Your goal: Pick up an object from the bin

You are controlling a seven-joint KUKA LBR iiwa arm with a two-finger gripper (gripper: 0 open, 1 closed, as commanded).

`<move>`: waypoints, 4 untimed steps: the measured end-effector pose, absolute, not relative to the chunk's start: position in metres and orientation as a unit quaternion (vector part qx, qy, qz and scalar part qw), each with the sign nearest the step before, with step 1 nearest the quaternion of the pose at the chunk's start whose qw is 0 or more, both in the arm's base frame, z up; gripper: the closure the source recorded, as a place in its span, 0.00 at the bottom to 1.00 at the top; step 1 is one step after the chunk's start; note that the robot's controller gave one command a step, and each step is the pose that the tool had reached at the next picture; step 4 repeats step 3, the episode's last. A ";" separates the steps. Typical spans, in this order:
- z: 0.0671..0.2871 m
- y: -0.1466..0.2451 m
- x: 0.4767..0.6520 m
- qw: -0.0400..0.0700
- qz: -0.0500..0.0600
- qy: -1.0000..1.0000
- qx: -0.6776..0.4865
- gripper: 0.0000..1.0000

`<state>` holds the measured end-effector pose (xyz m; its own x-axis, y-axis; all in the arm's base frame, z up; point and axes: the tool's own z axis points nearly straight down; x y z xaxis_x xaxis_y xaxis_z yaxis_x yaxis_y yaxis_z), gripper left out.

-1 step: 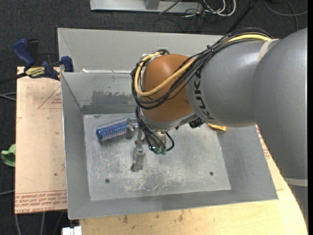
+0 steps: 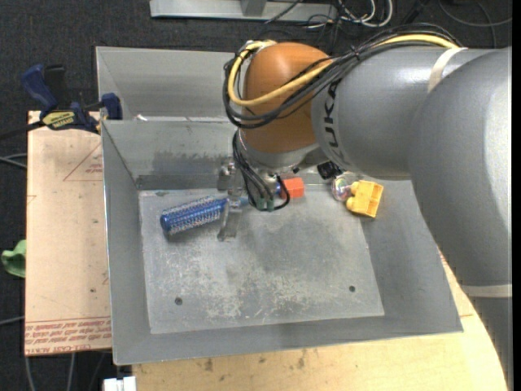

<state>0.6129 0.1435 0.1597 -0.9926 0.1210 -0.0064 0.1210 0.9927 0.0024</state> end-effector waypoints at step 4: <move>0.225 0.151 0.638 0.005 0.002 1.000 0.027 1.00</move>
Offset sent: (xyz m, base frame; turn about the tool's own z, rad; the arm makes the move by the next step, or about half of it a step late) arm 0.0255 0.0079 -0.0863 -0.0489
